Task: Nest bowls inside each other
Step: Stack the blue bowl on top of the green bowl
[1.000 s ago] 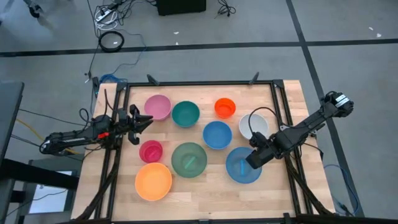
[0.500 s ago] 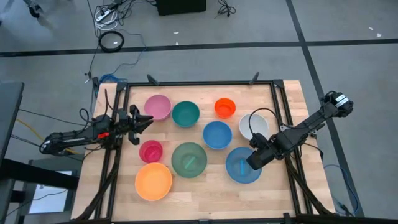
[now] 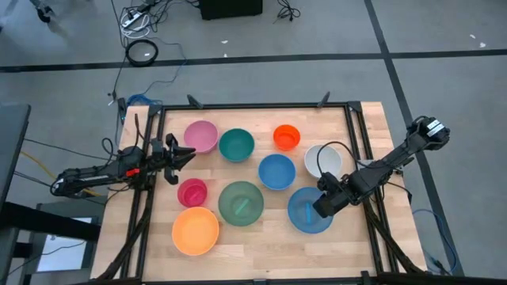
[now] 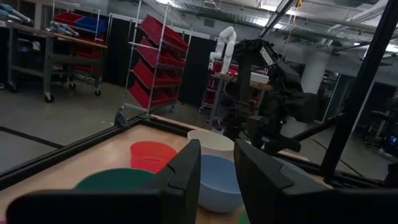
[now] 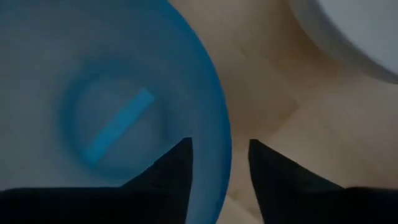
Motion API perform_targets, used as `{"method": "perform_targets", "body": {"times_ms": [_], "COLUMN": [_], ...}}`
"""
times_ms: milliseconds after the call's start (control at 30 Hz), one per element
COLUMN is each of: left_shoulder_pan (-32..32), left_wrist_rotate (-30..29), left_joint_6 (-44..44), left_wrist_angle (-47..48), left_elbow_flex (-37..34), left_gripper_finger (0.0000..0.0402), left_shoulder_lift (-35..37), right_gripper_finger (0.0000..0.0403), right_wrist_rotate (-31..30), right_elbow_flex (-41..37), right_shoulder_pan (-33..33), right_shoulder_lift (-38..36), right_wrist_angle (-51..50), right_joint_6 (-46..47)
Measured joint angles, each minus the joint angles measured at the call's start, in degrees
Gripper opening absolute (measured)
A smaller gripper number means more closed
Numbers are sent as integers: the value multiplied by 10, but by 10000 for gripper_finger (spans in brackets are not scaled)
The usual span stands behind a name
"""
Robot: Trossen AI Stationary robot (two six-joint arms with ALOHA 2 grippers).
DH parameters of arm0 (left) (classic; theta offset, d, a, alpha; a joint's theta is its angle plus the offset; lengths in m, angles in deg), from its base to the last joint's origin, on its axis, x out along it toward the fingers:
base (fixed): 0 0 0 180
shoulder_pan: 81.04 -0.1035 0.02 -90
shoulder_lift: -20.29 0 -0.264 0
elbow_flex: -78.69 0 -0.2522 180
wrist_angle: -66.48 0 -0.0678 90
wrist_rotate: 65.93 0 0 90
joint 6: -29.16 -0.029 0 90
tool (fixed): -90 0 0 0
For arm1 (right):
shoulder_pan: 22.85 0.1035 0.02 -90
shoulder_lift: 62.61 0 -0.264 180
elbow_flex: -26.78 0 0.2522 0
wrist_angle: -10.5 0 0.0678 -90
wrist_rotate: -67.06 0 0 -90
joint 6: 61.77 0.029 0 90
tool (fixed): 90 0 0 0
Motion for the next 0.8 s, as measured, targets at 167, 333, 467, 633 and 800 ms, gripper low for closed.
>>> {"method": "perform_targets", "body": {"times_ms": [167, 333, 467, 633, 800], "left_shoulder_pan": [0, 0, 0, 0, 0], "left_wrist_rotate": [0, 0, 0, 0, 0], "left_joint_6": [0, 0, 0, 0, 0], "left_wrist_angle": [-3, -3, -4, -4, -5], "left_elbow_flex": [0, 0, 0, 0, 0], "left_gripper_finger": [106, 106, 106, 106, 106], "left_shoulder_lift": [0, 0, 0, 0, 0], "right_gripper_finger": [25, 5, 2, 1, 1], "right_wrist_rotate": [8, -5, -27, -72, -61], "right_elbow_flex": [-17, -16, 13, 91, 164], "right_shoulder_pan": [0, 0, 0, -40, -119], "right_shoulder_lift": [0, 0, -1, 10, 74], "right_wrist_angle": [53, 63, 68, 122, 219], "right_joint_6": [-8, -18, -60, -178, -337]}}
